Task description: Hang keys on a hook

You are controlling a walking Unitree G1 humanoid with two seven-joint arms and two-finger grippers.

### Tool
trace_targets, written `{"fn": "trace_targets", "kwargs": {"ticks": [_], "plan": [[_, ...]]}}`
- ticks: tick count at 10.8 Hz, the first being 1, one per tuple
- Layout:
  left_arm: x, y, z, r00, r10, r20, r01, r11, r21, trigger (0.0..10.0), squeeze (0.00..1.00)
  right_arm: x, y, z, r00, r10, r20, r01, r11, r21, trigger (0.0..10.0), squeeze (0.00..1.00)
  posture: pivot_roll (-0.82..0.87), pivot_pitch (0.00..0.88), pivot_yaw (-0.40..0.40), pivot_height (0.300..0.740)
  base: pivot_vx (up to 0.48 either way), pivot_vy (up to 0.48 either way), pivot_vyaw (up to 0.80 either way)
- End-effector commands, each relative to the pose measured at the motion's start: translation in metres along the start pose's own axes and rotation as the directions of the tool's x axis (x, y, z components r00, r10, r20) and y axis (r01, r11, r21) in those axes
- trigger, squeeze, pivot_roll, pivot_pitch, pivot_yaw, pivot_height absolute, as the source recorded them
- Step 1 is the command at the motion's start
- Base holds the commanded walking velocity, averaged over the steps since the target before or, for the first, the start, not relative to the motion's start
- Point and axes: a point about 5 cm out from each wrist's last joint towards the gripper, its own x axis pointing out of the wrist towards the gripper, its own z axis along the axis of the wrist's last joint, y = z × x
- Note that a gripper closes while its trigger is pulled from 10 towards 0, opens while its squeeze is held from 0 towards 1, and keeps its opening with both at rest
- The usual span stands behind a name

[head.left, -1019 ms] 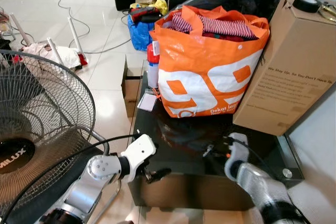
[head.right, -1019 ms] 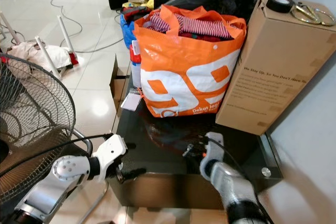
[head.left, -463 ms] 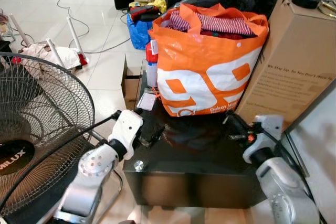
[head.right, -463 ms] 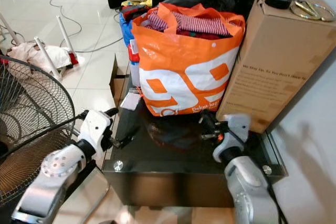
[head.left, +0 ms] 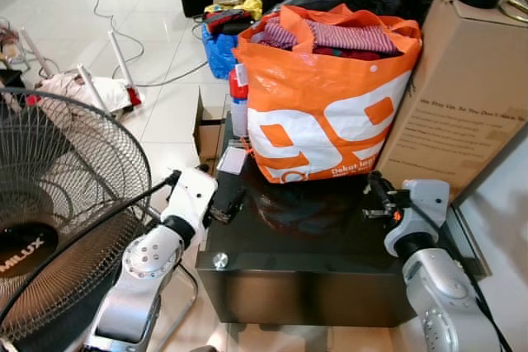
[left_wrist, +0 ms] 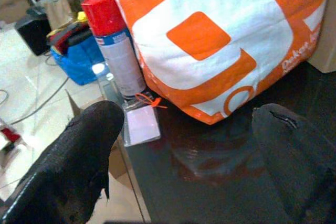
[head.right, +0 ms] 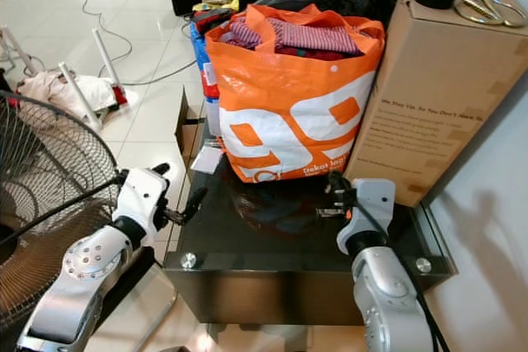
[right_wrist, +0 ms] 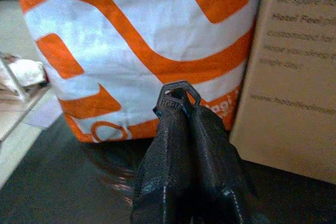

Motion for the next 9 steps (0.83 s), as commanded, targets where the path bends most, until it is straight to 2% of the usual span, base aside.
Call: {"fn": "trace_targets", "kwargs": {"ticks": [1,2,4,6,9], "plan": [[-0.0006,0.0030,0.0027,0.999,0.032,0.004,-0.032,0.999,0.010,10.0,0.38,-0.0002,-0.0018,-0.0009,0.999,-0.023,-0.023,0.022,1.000,-0.022,10.0,0.00,-0.07,0.000,0.019,0.740,0.000,0.000,0.00],[-0.0034,0.0049,0.0025,0.998,0.063,0.004,-0.063,0.998,-0.015,10.0,0.38,0.0007,0.0007,-0.0010,0.999,-0.012,-0.035,0.012,1.000,-0.007,10.0,0.00,-0.06,0.000,0.009,0.740,0.000,0.000,0.00],[-0.0052,0.0063,0.0007,0.996,0.084,-0.005,-0.084,0.996,-0.011,10.0,0.38,0.0044,-0.0010,-0.0054,0.998,-0.010,-0.056,0.010,1.000,0.004,10.0,0.00,-0.05,0.000,-0.001,0.740,0.000,0.000,0.00],[-0.0073,0.0113,-0.0009,0.995,0.097,-0.012,-0.097,0.995,-0.008,10.0,0.38,0.0060,0.0039,-0.0041,0.998,0.007,-0.055,-0.006,1.000,0.017,10.0,0.00,-0.06,0.000,0.021,0.740,0.000,0.000,0.00],[-0.0076,0.0068,-0.0045,0.996,0.081,-0.028,-0.081,0.997,-0.013,10.0,0.37,-0.0013,0.0017,-0.0102,0.997,-0.011,-0.077,0.013,0.999,0.029,10.0,0.00,-0.08,0.000,0.038,0.740,-0.080,0.000,0.00]]}}
